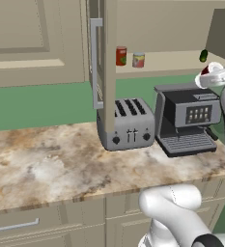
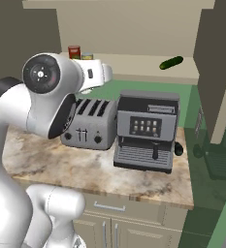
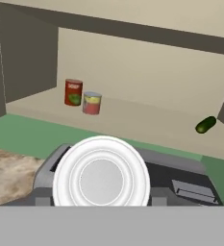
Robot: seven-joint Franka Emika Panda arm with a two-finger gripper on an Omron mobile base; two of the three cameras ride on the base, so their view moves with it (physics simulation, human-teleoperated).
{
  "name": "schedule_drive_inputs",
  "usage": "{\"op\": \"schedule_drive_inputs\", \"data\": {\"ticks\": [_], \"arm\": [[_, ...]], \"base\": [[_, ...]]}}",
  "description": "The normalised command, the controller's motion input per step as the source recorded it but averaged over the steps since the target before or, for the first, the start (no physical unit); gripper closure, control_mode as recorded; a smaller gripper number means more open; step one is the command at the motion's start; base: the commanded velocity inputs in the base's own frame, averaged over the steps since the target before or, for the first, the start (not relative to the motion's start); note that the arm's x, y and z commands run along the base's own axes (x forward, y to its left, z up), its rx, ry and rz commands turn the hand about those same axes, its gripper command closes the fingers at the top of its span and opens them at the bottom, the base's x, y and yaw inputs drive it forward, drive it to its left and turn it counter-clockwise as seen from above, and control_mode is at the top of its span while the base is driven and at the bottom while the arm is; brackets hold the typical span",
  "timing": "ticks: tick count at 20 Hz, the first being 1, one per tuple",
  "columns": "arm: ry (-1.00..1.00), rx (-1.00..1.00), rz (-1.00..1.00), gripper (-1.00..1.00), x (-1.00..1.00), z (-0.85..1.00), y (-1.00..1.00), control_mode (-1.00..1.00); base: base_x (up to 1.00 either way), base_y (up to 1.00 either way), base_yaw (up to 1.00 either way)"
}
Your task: Pick the cans from the counter and place them in their designated side in the cabinet.
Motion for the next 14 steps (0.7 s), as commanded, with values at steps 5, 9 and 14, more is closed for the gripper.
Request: {"op": "schedule_drive_inputs", "data": {"ticks": [5,9,14], "arm": [[0.00,0.00,-0.01,1.00,0.07,0.00,0.00,-1.00],[0.00,0.00,-0.01,1.00,0.14,0.01,0.03,-1.00],[0.00,0.00,0.00,1.00,0.18,0.06,0.06,-1.00]], "base": [[0.00,0.00,0.00],[0.00,0.00,0.00],[0.00,0.00,0.00]]}}
